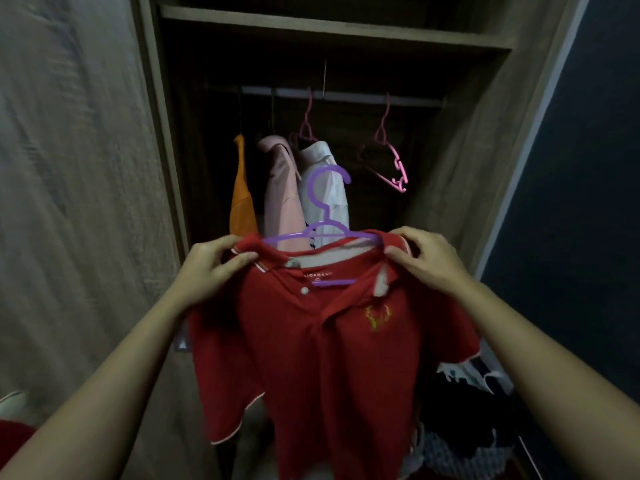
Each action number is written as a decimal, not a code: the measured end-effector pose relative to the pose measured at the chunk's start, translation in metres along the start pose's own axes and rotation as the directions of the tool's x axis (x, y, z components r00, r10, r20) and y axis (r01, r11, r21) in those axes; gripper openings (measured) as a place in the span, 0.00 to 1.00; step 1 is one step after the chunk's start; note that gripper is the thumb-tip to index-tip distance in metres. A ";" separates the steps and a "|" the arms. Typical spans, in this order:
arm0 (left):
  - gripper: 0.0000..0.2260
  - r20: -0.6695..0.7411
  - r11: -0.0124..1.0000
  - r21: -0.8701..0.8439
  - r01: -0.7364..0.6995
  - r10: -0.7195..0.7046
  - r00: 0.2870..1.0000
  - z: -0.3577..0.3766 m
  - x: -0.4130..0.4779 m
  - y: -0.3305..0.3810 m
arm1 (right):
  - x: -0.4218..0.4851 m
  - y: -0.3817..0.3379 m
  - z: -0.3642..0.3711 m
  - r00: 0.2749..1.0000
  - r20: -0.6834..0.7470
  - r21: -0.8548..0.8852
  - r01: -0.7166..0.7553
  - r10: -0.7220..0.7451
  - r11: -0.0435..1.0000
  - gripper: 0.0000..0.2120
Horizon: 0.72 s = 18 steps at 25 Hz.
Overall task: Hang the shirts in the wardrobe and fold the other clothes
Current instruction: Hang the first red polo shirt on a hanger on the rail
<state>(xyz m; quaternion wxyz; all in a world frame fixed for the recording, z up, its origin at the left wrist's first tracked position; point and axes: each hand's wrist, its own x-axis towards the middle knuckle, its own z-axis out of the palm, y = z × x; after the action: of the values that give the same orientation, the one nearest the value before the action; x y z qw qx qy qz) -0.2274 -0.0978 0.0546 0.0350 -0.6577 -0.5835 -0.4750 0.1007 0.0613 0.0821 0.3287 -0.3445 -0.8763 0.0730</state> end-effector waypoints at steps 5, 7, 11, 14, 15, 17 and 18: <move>0.09 0.037 0.998 -0.007 0.065 -0.064 0.997 -0.022 0.000 -0.003 | -0.030 0.038 0.004 0.965 0.172 0.227 -0.235 0.199 0.945 0.17; 0.11 0.096 0.999 0.023 0.043 -0.045 0.994 -0.032 0.002 -0.003 | -0.037 0.043 0.004 0.963 0.182 0.149 -0.227 0.199 0.962 0.15; 0.18 0.125 0.985 -0.148 0.089 -0.071 0.990 -0.026 0.004 -0.001 | -0.029 0.025 -0.003 0.960 0.267 0.150 -0.125 0.082 0.981 0.34; 0.15 0.129 0.988 -0.131 0.079 -0.062 0.990 -0.022 0.006 0.012 | -0.018 -0.005 0.005 0.978 0.209 0.172 -0.027 -0.009 0.985 0.09; 0.13 0.158 0.998 -0.052 0.047 -0.038 0.987 -0.023 0.008 0.016 | -0.016 -0.010 0.008 0.984 0.178 0.170 -0.007 -0.024 0.985 0.03; 0.17 0.210 0.981 0.151 -0.124 0.091 0.973 -0.022 0.014 0.023 | -0.013 -0.015 0.015 0.995 0.103 0.168 -0.018 0.000 0.986 0.06; 0.18 0.215 0.965 0.188 -0.183 0.141 0.966 -0.022 0.017 0.025 | -0.011 -0.015 0.016 0.998 0.067 0.159 -0.026 0.015 0.987 0.08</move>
<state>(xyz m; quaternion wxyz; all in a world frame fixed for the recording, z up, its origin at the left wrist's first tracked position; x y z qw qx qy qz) -0.2223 -0.1066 0.0912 0.0831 -0.7406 -0.5743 -0.3389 0.0884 0.0447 0.0688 0.3256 -0.3233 -0.8744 0.1577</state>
